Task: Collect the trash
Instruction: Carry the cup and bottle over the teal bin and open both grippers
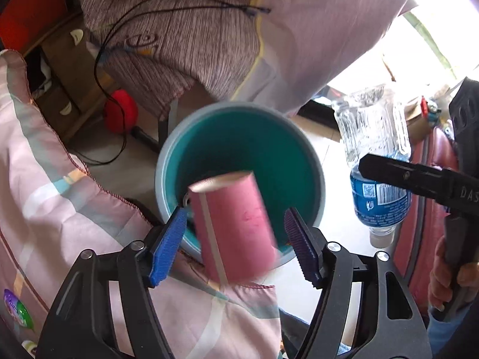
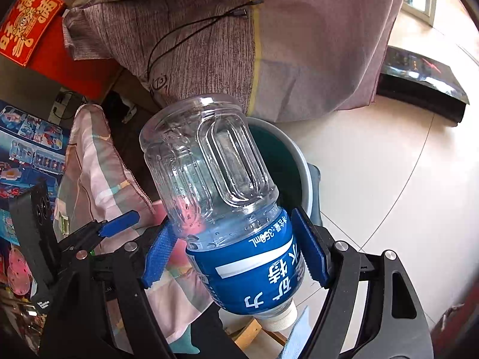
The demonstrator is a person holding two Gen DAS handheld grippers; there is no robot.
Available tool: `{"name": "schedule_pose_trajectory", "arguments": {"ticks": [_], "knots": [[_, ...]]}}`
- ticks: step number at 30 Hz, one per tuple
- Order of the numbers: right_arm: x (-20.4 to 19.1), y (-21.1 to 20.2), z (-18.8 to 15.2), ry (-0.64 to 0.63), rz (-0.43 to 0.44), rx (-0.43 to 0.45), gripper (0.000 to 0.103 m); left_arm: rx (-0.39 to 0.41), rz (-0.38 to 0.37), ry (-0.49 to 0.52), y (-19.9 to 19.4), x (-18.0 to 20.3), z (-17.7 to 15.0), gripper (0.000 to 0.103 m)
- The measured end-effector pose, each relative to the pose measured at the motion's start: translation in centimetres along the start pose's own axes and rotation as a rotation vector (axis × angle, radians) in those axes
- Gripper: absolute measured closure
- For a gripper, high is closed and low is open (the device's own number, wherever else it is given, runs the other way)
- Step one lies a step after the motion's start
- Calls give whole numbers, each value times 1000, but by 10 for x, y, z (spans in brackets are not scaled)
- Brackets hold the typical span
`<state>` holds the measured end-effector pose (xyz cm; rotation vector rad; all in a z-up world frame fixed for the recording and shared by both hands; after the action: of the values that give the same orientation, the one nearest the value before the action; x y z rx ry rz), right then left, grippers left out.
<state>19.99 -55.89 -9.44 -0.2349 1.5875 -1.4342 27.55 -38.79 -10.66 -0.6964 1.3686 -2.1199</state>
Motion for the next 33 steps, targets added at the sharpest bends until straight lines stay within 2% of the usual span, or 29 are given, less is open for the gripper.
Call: {"name": "schedule_pose_trajectory", "arguments": {"ticks": [6, 18, 19, 22, 33], "knots": [[-5, 15, 5, -12, -10, -22, 31, 0, 9, -20, -5, -7, -10, 28], [-16, 43, 3, -27, -30, -82, 30, 52, -2, -59, -34, -15, -25, 16], [-16, 45, 2, -17, -27, -95, 27, 52, 2, -57, -35, -15, -26, 14], [-16, 46, 1, -13, -40, -99, 26, 53, 3, -64, -36, -17, -28, 12], [-26, 42, -9, -22, -69, -107, 18, 42, 1, -95, -43, -26, -45, 10]]}}
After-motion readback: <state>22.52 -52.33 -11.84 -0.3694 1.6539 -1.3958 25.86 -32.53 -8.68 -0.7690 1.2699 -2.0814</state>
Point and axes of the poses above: each gripper's, at about its wrist camera, not at the fingertips, and y roughly the way its jaws point, x to its right, z to its top, the point moved 3 cm from there along y, roughly the way its jaws point, and after that the axes turned 11 degrees about y, right-handed, at the moved point
